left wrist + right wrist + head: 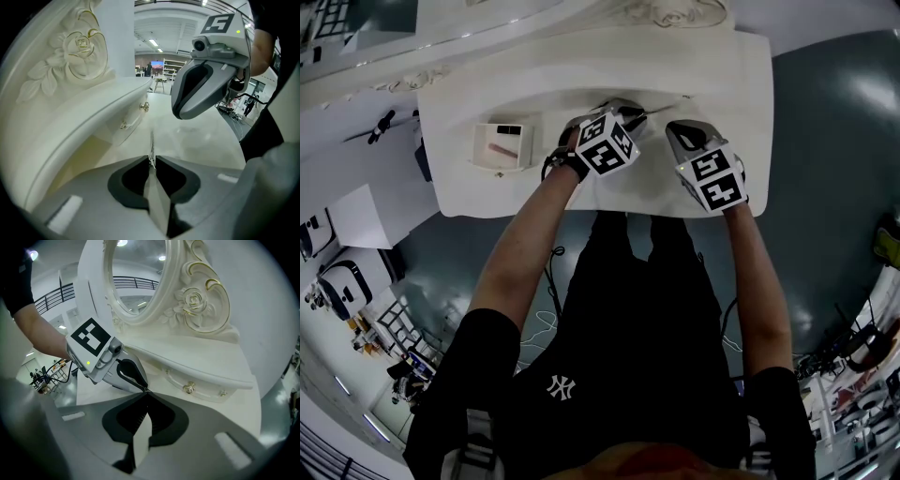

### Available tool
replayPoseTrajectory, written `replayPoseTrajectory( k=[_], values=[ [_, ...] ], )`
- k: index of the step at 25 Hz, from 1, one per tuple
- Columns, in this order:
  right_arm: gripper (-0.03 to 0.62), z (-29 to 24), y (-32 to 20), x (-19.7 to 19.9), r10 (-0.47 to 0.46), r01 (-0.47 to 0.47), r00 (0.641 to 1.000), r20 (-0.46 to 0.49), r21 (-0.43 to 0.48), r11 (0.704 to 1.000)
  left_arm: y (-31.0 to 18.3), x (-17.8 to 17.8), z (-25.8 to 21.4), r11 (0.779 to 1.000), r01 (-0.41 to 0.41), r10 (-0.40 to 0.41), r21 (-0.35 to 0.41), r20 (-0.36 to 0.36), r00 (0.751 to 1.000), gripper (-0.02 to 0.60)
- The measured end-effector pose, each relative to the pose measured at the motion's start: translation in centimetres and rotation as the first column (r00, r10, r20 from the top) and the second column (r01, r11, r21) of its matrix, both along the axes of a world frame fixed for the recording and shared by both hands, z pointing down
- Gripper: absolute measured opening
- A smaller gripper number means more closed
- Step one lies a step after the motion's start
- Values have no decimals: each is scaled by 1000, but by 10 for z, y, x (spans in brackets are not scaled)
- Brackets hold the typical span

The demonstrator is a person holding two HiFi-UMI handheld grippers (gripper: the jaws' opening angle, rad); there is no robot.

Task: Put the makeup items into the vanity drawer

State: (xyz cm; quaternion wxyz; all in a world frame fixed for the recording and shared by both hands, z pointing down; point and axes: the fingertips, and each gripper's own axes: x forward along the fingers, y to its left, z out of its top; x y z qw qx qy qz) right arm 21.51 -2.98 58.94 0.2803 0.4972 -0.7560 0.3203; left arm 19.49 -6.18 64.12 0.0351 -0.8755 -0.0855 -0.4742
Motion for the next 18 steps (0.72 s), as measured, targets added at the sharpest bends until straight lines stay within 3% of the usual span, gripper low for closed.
replayPoseTrajectory(
  k=[10,18],
  values=[
    [23,-16,-3,-18,-18,18,1000,-13,28,999,9,-15,-26,1000,-16,17,24,-39,999,49],
    [23,-44,-13,-55,-67,68,997,-25,83,994,12,-53,-65,996,-33,38,86,-62,997,49]
  ],
)
